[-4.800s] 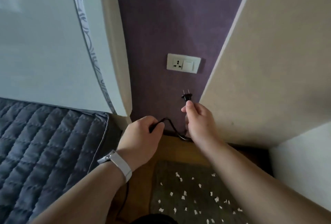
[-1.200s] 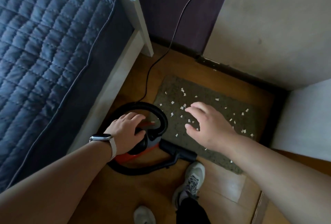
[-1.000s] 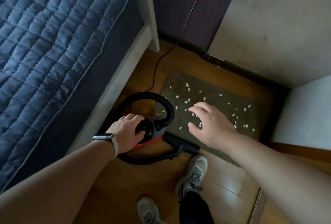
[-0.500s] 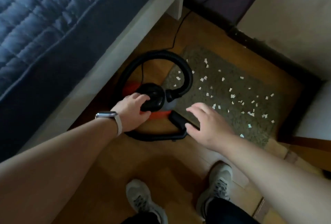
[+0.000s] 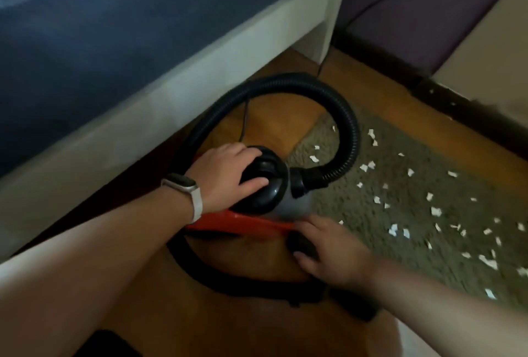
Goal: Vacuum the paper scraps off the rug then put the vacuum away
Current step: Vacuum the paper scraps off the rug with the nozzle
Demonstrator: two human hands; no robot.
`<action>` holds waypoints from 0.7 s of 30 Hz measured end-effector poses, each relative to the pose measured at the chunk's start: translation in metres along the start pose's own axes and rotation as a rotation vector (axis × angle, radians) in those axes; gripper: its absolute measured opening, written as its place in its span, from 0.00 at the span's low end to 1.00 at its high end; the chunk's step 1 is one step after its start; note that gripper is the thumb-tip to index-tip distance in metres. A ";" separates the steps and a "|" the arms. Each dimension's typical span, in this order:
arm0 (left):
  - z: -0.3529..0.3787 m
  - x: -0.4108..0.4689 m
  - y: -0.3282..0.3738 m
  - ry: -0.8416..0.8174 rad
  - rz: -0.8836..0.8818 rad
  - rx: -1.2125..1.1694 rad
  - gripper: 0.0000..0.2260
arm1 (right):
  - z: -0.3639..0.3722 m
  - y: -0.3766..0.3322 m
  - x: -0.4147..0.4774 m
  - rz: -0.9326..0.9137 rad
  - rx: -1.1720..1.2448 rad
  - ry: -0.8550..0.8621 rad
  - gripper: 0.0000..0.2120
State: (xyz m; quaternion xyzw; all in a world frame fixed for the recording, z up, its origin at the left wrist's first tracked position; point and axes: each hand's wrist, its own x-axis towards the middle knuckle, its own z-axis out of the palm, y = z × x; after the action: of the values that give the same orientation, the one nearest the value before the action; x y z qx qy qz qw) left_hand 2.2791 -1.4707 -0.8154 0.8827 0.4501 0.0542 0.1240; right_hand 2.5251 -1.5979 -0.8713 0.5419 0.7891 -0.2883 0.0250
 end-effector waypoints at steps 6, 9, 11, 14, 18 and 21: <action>0.008 0.004 0.005 0.010 -0.163 -0.041 0.24 | 0.030 0.007 0.003 0.024 -0.077 -0.164 0.29; 0.008 0.005 0.004 0.018 -0.144 -0.002 0.21 | 0.048 0.013 -0.004 0.012 -0.080 -0.230 0.30; 0.010 0.005 -0.001 0.040 -0.126 0.020 0.20 | 0.062 0.020 -0.006 -0.027 -0.125 -0.294 0.30; 0.011 0.003 -0.005 0.090 -0.104 0.052 0.22 | 0.076 0.023 -0.002 -0.084 -0.207 -0.374 0.29; 0.006 -0.007 -0.005 0.092 -0.133 0.058 0.23 | 0.089 0.011 0.003 -0.120 -0.199 -0.393 0.28; 0.007 -0.021 -0.009 0.106 -0.147 0.067 0.24 | 0.100 0.005 0.002 -0.130 -0.180 -0.407 0.29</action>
State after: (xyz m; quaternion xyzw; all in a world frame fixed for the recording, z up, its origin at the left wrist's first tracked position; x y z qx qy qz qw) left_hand 2.2616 -1.4840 -0.8246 0.8469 0.5210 0.0765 0.0741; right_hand 2.5017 -1.6426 -0.9573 0.4161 0.8236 -0.3209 0.2132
